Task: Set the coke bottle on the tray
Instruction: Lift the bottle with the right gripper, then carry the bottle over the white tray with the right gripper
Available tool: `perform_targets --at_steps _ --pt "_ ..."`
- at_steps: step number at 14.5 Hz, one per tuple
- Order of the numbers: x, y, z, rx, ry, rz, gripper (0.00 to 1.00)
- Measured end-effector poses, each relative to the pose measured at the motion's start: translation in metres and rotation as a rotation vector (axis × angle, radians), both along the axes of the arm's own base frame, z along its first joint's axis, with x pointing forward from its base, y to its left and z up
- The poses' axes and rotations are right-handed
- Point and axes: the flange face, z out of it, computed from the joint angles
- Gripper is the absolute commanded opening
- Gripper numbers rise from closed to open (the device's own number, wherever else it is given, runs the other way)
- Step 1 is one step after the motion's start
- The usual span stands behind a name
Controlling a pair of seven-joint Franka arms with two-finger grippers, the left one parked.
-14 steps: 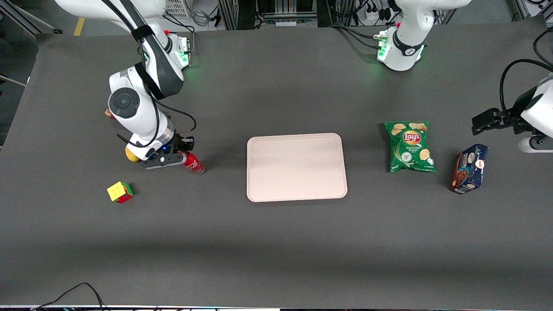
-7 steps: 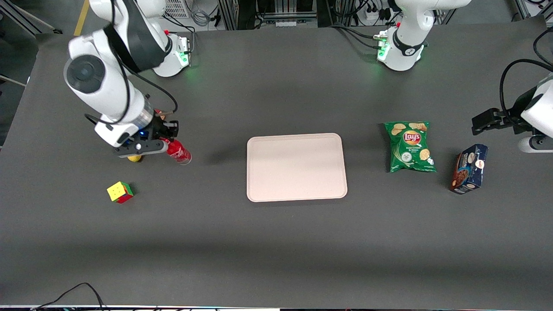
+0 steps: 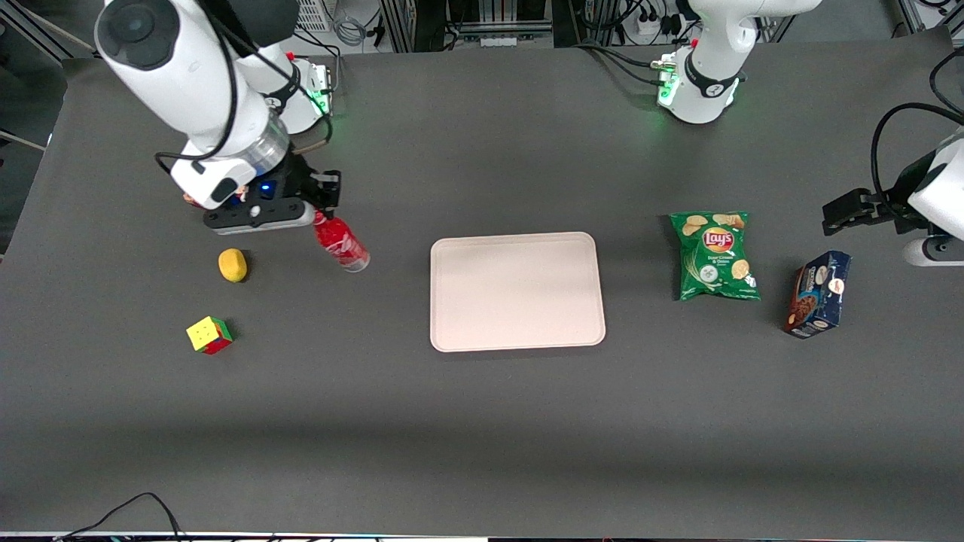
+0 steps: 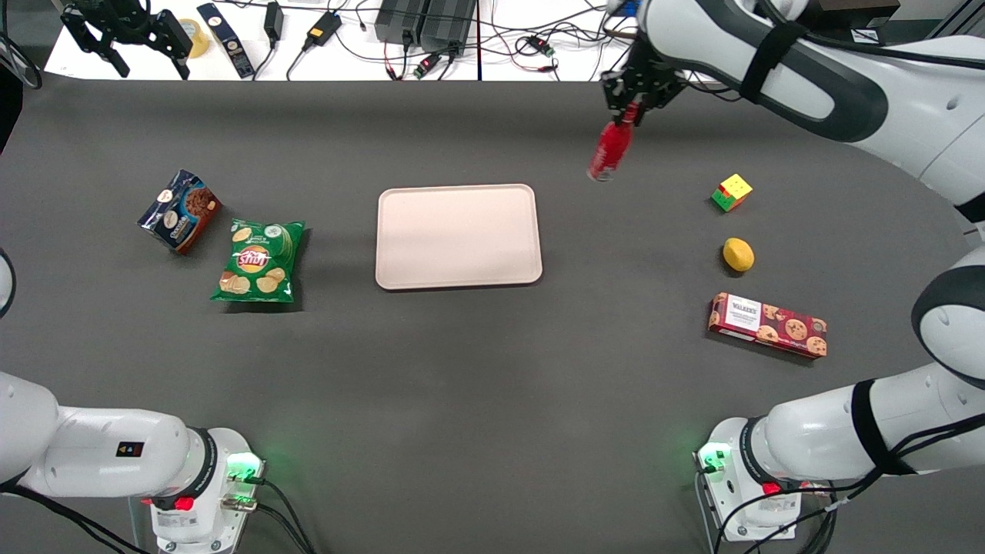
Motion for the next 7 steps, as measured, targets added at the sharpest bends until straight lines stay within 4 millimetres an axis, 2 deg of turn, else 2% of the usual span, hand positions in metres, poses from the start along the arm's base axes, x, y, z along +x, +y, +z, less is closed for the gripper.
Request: perform_targets --at_steps 3,7 --pt "0.008 0.038 -0.002 0.032 0.026 -0.035 0.0" --pt "0.029 0.089 -0.032 0.029 0.07 -0.097 0.0"
